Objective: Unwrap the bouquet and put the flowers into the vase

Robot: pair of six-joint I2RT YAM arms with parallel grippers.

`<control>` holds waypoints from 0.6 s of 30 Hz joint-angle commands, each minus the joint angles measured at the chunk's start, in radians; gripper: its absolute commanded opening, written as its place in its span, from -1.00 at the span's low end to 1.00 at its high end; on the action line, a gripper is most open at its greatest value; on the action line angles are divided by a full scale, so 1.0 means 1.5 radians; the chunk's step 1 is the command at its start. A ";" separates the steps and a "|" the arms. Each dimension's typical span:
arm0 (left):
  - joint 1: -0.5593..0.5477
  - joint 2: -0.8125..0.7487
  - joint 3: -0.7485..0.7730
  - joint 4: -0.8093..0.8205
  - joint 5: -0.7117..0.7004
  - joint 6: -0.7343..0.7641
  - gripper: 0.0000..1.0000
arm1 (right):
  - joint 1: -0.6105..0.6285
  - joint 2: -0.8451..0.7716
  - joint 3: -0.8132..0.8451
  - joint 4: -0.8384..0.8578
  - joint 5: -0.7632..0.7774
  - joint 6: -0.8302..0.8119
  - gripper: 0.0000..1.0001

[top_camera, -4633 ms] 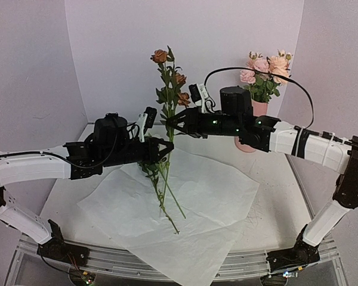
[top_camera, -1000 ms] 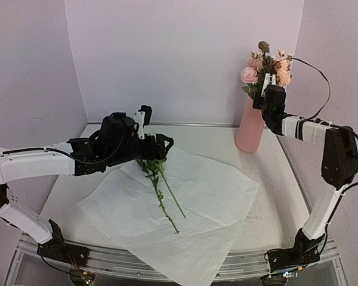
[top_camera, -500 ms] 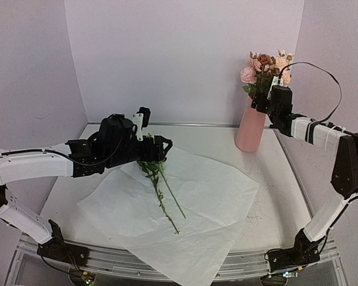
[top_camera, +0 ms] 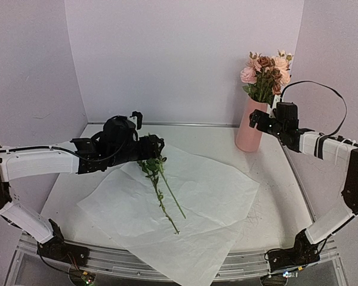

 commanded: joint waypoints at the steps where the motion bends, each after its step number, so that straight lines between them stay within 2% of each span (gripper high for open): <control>1: 0.005 0.043 0.034 -0.028 -0.002 -0.045 0.31 | 0.007 -0.033 -0.058 0.053 -0.246 0.103 0.97; 3: 0.007 0.070 0.051 -0.038 0.007 -0.054 0.19 | 0.029 -0.028 -0.084 0.071 -0.298 0.122 0.94; 6: 0.008 0.106 0.073 -0.047 0.015 -0.070 0.12 | 0.095 -0.026 -0.109 0.071 -0.291 0.119 0.80; 11: 0.013 0.140 0.082 -0.057 0.011 -0.106 0.10 | 0.196 0.015 -0.109 0.063 -0.295 0.142 0.54; 18: 0.022 0.209 0.089 -0.058 0.071 -0.143 0.04 | 0.321 0.094 -0.040 -0.023 -0.220 0.099 0.39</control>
